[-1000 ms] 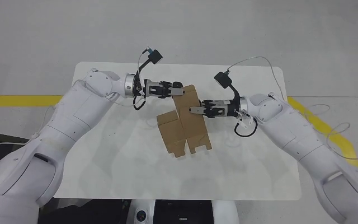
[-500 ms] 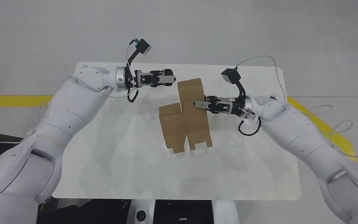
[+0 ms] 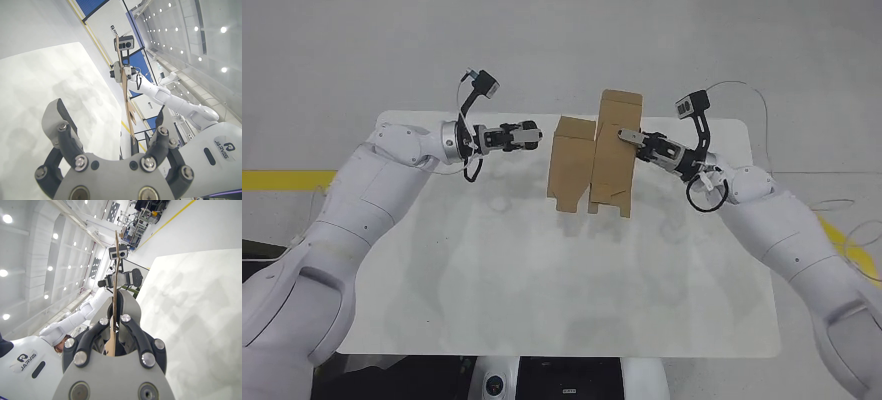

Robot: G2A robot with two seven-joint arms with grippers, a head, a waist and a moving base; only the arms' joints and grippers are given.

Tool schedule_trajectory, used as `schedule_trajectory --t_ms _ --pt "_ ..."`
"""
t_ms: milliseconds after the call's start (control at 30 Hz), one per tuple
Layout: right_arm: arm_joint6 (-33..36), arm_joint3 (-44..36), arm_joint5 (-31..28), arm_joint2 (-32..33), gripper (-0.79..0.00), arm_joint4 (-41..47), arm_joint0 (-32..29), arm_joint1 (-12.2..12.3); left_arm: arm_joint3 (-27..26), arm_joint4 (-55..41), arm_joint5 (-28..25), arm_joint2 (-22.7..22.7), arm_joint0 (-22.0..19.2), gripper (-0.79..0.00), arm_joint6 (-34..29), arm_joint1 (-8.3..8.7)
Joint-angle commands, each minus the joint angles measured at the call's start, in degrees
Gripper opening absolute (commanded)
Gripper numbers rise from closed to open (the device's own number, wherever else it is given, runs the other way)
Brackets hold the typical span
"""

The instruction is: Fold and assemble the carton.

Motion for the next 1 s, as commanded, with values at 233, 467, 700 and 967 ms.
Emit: schedule_trajectory --t_ms 233,467,700,967 --pt "-6.3 -1.5 2.9 3.5 -0.785 -3.2 -2.9 -0.5 -2.7 0.3 1.6 0.7 2.3 0.000 -1.6 -0.65" --pt "-8.0 -2.1 2.9 5.8 -0.785 -4.9 -4.5 -1.2 -3.2 -2.6 4.0 0.6 3.7 -0.009 -4.0 -1.41" --pt "-8.4 -2.3 3.1 7.9 -0.785 -7.3 -5.6 -1.9 -2.2 -7.2 7.2 -0.5 4.0 -0.622 -7.2 -2.48" --pt "-8.9 -3.0 3.8 9.9 -0.785 -10.2 -6.4 -2.7 -0.6 -8.2 9.0 -1.5 4.1 -0.785 -9.0 -3.64"
